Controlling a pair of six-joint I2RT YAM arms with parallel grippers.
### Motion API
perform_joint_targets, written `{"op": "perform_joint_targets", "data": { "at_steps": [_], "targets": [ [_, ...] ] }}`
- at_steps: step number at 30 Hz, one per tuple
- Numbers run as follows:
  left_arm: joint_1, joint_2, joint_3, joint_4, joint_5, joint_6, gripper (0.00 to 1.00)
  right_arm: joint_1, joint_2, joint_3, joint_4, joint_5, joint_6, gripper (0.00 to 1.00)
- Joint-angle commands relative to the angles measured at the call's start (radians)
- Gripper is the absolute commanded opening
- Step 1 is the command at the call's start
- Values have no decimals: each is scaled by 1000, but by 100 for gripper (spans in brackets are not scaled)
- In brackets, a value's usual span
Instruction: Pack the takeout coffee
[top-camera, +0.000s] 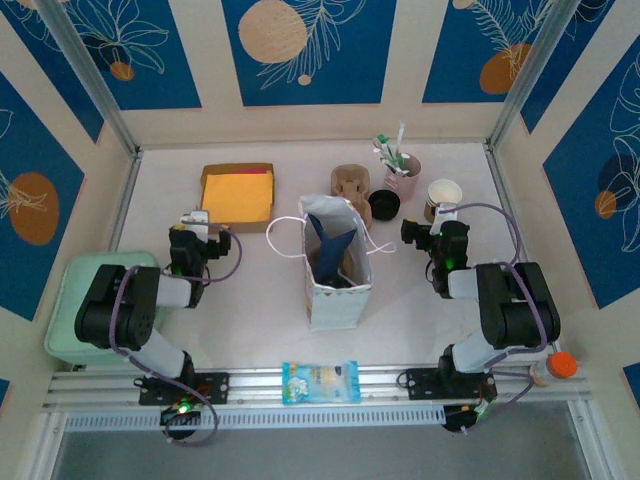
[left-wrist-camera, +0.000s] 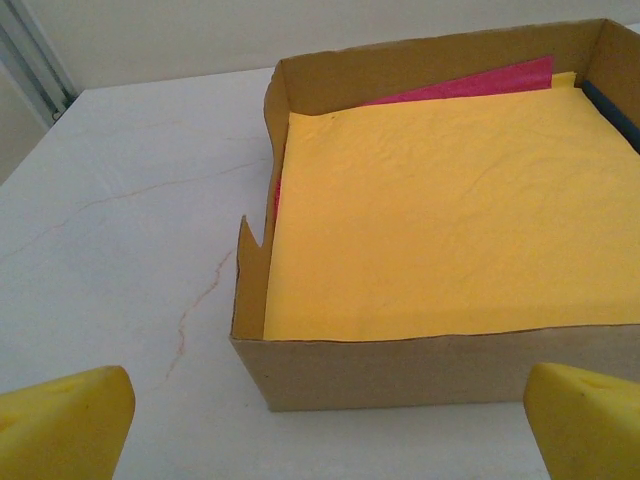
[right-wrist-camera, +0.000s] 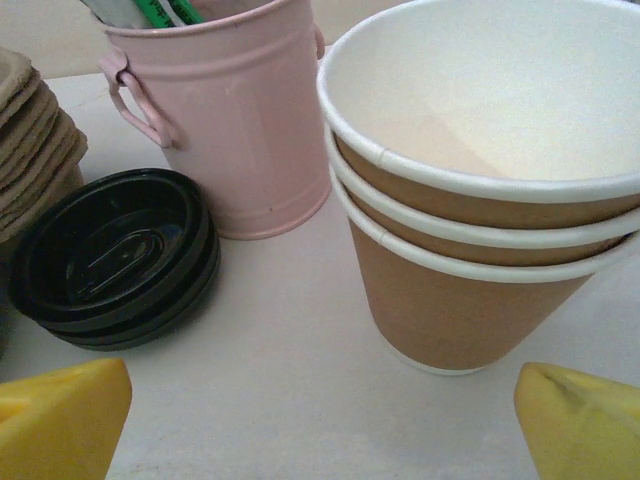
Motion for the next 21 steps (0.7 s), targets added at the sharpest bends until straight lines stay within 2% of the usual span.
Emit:
{"op": "perform_joint_targets", "data": {
  "at_steps": [1, 21],
  "targets": [
    [2, -11, 2, -2, 17, -6, 100, 8, -12, -3, 8, 18, 7, 99],
    [2, -15, -5, 8, 20, -6, 100, 9, -15, -5, 14, 21, 5, 99]
  ]
}}
